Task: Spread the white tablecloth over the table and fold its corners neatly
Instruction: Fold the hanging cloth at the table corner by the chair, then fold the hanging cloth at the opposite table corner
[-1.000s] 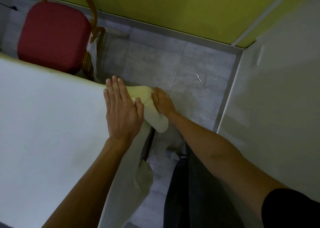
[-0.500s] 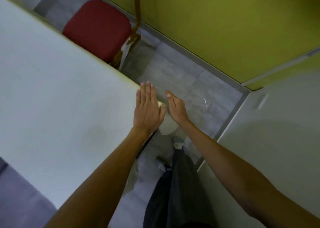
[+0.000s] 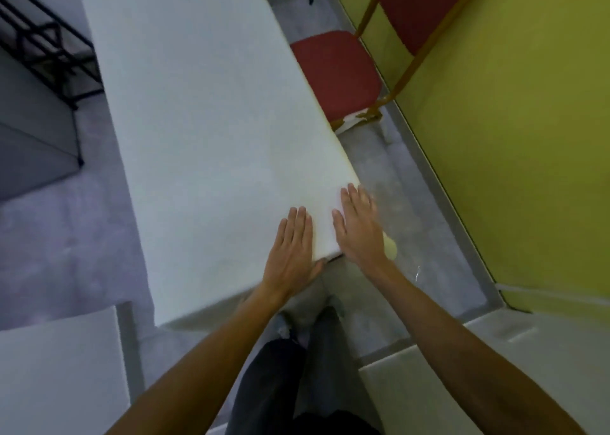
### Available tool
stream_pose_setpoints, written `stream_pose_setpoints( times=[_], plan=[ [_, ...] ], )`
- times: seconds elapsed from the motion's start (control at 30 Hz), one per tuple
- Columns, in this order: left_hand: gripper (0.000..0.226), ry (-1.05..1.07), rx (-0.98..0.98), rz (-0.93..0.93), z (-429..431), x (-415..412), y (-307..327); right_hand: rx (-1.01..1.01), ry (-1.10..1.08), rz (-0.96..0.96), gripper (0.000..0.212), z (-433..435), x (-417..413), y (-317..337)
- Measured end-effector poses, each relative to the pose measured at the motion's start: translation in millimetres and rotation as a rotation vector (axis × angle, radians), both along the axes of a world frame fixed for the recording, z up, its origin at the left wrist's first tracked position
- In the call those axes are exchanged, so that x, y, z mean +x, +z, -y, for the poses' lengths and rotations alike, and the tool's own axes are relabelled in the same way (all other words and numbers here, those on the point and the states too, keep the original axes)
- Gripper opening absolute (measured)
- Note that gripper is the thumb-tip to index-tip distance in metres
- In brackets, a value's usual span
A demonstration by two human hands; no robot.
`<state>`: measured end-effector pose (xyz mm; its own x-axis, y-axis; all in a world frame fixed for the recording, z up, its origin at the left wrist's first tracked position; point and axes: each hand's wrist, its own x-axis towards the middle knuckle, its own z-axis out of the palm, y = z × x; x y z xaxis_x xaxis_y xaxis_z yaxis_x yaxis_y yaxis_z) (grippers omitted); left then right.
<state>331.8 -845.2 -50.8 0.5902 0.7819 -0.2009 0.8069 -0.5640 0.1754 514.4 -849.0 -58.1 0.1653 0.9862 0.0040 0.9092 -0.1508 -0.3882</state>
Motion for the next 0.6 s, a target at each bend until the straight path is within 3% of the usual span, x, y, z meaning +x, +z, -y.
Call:
stream_pose_setpoints(
  times=[0.17,0.43,0.6],
  plan=[
    [0.086,0.065,0.015,-0.026,21,-70,-12,-0.006,0.131,0.169,0.059,7,0,-11],
    [0.083,0.288,0.054,-0.066,58,-205,-8,-0.091,0.133,0.158,0.068,2,-5,-7],
    [0.096,0.442,0.015,-0.113,85,-276,-9,-0.101,0.133,0.185,0.072,2,-17,1]
  ],
)
